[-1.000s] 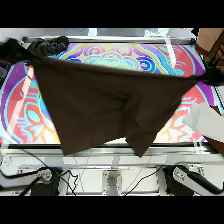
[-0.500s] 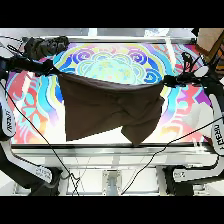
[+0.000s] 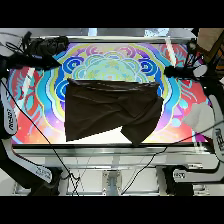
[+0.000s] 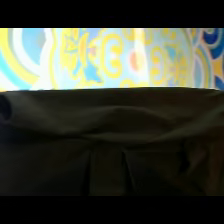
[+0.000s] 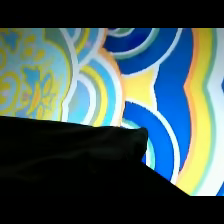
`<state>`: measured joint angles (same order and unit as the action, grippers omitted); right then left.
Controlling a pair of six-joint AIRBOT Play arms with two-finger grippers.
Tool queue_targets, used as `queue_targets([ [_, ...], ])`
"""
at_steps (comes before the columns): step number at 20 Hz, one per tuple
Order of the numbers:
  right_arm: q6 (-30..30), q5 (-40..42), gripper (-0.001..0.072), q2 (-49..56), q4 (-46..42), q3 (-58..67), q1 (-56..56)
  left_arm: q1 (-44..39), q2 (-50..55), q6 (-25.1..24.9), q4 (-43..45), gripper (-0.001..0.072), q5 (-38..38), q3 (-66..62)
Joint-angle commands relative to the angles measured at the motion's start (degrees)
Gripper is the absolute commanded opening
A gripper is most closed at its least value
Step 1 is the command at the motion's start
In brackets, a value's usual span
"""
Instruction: Fold the shirts.
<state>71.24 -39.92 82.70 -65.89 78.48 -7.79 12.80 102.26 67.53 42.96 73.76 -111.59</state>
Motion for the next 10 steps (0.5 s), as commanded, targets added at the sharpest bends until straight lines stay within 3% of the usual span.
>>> queue_targets([
  [1, -4.35, -0.63, 0.0255, -10.05, -3.28, 0.00, -1.20, 0.00, -1.25, -10.27, -16.94, 0.0036, 7.45, -9.97],
  [3, -5.29, -2.93, 0.0255, -18.05, -4.31, -0.02, -2.08, -0.39, -7.06, -11.98, -19.04, 0.0011, 8.68, -10.75],
  [7, -5.25, -5.64, 0.0255, -34.64, -7.13, -0.02, -2.69, -3.45, -21.07, -11.10, -0.24, 0.0011, 13.53, -8.04],
  [10, -4.04, -13.84, 0.0255, -42.97, -9.29, -0.02, -2.71, -5.16, -28.65, -3.39, 10.38, 0.0011, 20.90, -5.31],
])
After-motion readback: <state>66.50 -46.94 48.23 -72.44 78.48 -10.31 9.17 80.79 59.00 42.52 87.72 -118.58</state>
